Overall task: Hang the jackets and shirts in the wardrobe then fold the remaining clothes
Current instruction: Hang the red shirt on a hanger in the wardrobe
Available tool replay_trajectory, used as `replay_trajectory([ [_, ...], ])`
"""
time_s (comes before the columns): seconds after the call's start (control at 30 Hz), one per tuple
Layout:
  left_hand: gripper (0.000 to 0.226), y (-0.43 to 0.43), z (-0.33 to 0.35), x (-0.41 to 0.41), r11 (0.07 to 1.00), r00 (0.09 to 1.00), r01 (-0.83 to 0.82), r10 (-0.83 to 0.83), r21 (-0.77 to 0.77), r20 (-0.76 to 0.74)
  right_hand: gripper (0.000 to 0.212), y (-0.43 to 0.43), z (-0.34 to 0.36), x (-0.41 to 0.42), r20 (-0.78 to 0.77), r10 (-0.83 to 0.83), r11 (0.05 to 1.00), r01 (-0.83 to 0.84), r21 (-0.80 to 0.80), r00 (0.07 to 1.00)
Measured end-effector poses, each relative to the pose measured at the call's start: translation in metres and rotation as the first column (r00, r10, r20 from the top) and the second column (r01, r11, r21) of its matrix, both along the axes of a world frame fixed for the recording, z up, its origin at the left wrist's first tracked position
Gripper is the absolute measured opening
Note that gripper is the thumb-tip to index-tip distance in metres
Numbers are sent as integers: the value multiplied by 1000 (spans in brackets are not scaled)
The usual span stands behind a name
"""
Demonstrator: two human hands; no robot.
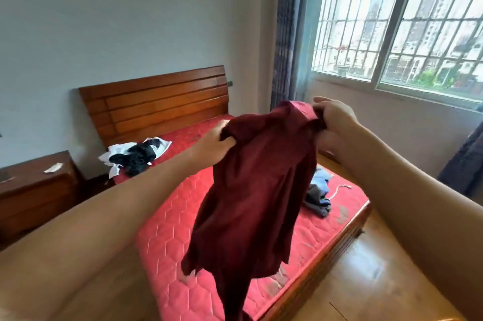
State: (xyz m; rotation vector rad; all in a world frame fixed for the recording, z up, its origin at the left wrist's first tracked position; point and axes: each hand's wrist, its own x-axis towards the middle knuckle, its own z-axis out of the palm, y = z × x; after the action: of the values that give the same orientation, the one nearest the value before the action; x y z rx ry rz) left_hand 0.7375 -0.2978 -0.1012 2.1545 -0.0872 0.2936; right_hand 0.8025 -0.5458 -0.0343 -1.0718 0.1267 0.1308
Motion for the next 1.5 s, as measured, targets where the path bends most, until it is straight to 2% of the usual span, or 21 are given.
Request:
replay_trajectory([
  [0.1, 36, 18, -9, -14, 995, 994, -92, 90, 27, 67, 30, 47, 16, -14, 66, 117, 991, -121, 63, 991],
  [0.17, 33, 23, -21, -24, 956, 945, -281, 261, 80, 196, 28, 71, 24, -22, 99, 180, 973, -192, 126, 979],
  [0.23, 20, 19, -29, -33, 906, 864, -421, 414, -41, 287, 28, 90, 29, -26, 146, 237, 955, -258, 148, 961],
  [0.3, 19, 10, -37, -35, 935, 904, -334, 354, -119, 241, 29, 106, 34, -27, 200, 283, 944, -309, 116, 938],
  [0.37, 44, 1, -42, -31, 981, 977, -178, 186, -82, 101, 31, 119, 37, -26, 246, 327, 936, -348, 46, 913],
  [0.4, 56, -1, -44, -27, 986, 987, -158, 159, -57, 30, 32, 124, 38, -24, 265, 347, 933, -360, -1, 900],
  [0.43, 56, -3, -44, -22, 983, 984, -179, 179, -32, 5, 33, 127, 39, -21, 283, 359, 931, -363, -42, 889],
  [0.53, 13, 11, -47, -2, 959, 960, -281, 281, -36, 1, 33, 127, 39, -3, 324, 334, 943, -315, -109, 885],
  [0.57, 9, 16, -46, 1, 949, 953, -303, 302, -90, -28, 34, 124, 39, 7, 326, 310, 951, -288, -114, 893],
  [0.67, 13, 23, -40, 1, 897, 956, -291, 255, -333, -148, 41, 112, 33, 41, 338, 288, 954, -240, -179, 896],
  [0.7, 16, 24, -36, 1, 889, 958, -280, 232, -362, -169, 41, 107, 29, 53, 346, 291, 950, -228, -212, 892],
  [0.77, 26, 27, -27, 4, 892, 958, -279, 232, -355, -169, 39, 99, 19, 76, 347, 282, 945, -195, -264, 894],
  [0.87, 53, 35, -14, 8, 908, 958, -279, 241, -314, -155, 35, 91, 2, 107, 357, 265, 927, -134, -351, 896],
  [0.9, 53, 39, -10, 9, 925, 957, -266, 222, -270, -185, 35, 89, -3, 116, 382, 268, 911, -103, -399, 885],
  [1.0, 30, 43, 7, 11, 968, 939, -244, 223, -53, -261, 38, 84, -16, 138, 483, 326, 821, 10, -571, 812],
  [1.07, 22, 44, 17, 11, 956, 921, -294, 285, 7, -264, 40, 83, -22, 144, 524, 379, 759, 68, -648, 763],
  [1.13, 23, 44, 23, 10, 931, 915, -327, 269, -163, -300, 45, 86, -30, 144, 544, 451, 713, 81, -697, 707],
  [1.23, 24, 40, 37, 6, 803, 905, -389, 241, -451, -352, 53, 96, -47, 138, 534, 599, 646, 35, -763, 597],
  [1.37, 28, 33, 50, 3, 712, 909, -411, 275, -569, -313, 44, 116, -80, 123, 502, 748, 550, 17, -835, 434],
  [1.43, 30, 31, 51, 3, 679, 907, -419, 282, -603, -312, 28, 125, -97, 108, 570, 751, 571, 104, -814, 334],
  [1.5, 31, 28, 53, 2, 665, 902, -431, 299, -610, -311, 16, 129, -111, 89, 689, 673, 683, 131, -718, 269],
])
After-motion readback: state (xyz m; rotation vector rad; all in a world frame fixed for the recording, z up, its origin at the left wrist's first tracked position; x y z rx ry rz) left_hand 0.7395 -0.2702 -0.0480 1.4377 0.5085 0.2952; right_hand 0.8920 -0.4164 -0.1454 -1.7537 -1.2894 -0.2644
